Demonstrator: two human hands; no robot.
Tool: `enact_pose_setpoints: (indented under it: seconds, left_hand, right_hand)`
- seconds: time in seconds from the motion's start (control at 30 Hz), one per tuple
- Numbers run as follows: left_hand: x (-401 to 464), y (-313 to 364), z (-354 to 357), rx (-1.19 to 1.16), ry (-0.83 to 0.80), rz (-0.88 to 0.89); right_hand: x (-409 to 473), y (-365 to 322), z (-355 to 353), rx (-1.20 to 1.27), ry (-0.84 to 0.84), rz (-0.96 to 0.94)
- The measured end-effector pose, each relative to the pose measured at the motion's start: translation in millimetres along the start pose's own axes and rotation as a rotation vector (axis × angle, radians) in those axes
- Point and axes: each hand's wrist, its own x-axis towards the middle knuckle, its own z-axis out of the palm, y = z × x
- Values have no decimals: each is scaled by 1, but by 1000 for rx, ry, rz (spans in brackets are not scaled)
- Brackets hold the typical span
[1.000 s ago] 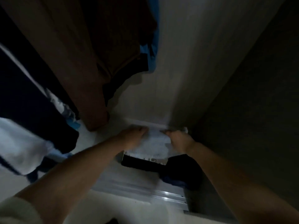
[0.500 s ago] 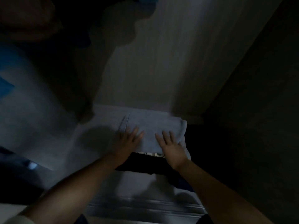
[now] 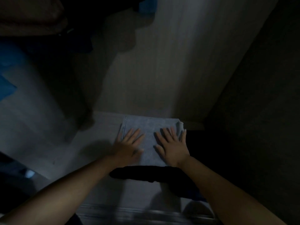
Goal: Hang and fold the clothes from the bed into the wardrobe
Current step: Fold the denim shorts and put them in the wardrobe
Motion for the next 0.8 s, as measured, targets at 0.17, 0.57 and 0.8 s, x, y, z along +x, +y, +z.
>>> enact_pose_setpoints:
  seconds: [0.17,0.57,0.8]
  left_hand:
    - [35,9,16,-81,18,-183]
    - [47,4,77,-134,-154,-174]
    - [76,7,-60,-145,-195,-192]
  right_hand:
    - [28,9,10,82,-72,168]
    - [42,23,77,212,-145,226]
    - [42,24,-62,209,-326,254]
